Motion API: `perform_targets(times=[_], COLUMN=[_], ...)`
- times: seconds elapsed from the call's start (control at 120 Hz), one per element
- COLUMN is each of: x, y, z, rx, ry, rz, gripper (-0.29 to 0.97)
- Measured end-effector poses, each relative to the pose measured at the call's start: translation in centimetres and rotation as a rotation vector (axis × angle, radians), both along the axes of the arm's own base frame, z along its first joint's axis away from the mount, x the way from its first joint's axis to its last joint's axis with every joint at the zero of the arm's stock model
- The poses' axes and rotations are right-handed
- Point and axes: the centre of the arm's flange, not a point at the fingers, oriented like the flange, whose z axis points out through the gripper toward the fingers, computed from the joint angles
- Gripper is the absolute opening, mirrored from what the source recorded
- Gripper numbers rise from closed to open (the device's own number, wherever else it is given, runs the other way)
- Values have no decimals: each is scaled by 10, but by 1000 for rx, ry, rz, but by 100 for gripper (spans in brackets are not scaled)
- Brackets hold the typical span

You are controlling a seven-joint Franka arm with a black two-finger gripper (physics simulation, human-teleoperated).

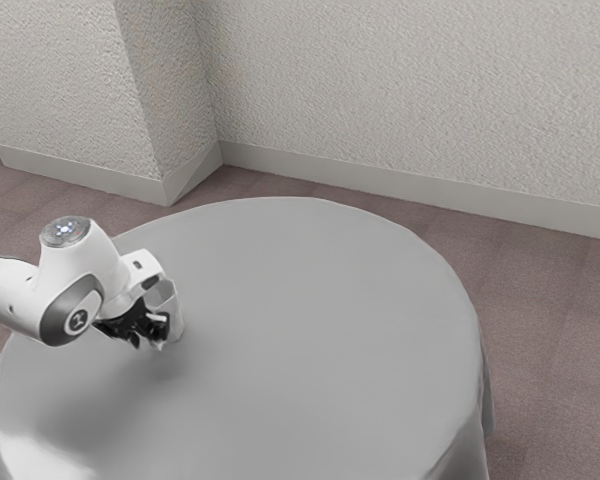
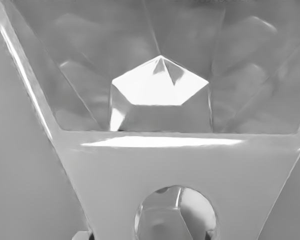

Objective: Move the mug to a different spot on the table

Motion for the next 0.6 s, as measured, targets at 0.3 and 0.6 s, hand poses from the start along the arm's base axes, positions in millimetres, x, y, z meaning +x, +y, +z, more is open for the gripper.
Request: perform_targets(times=[0.3, 0.6], x=[5, 12], y=[-5, 1], z=[-5, -6], rx=[2, 8], ry=[-12, -23], rz=[-18, -18], gripper=[21, 17])
